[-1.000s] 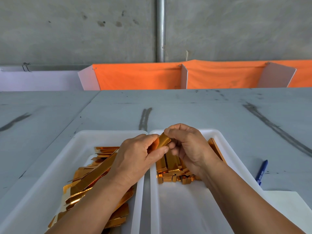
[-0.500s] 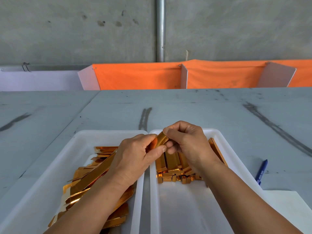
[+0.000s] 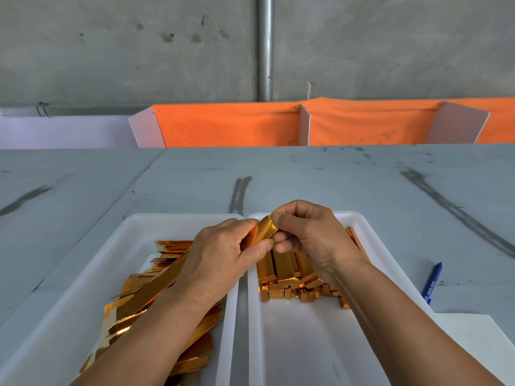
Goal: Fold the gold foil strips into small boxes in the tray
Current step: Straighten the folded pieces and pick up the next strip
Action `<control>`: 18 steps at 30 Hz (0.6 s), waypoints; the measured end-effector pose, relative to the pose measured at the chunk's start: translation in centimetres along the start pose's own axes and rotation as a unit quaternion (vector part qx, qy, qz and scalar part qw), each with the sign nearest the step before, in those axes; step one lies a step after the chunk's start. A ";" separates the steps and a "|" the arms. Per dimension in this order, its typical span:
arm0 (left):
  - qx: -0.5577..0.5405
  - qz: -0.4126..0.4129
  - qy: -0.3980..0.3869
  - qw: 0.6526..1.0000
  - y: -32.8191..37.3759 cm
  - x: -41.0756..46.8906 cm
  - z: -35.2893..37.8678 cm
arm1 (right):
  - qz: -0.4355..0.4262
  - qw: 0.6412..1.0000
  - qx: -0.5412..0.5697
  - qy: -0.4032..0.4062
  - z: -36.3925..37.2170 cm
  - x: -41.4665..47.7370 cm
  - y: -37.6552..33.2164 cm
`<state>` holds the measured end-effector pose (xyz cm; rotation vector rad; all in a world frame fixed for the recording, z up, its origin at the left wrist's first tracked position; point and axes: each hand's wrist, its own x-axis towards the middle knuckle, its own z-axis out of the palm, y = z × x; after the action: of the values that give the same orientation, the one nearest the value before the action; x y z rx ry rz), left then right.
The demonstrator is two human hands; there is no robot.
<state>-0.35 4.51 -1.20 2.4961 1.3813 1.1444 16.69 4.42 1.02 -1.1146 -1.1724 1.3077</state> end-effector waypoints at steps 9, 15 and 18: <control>-0.005 -0.019 0.021 1.000 0.1 0.0 -0.2 | -0.047 0.997 -0.053 0.006 0.0 -0.1 0.5; -0.002 -0.029 0.024 0.999 0.3 0.0 -0.3 | -0.036 0.999 -0.031 -0.009 0.0 -0.2 0.3; 0.001 -0.022 0.026 0.999 0.4 0.0 -0.4 | -0.045 0.998 -0.038 -0.007 0.0 -0.2 0.4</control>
<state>-0.31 4.10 -0.74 2.4426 1.4430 1.2085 16.61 4.24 0.66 -1.0950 -1.2772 1.2138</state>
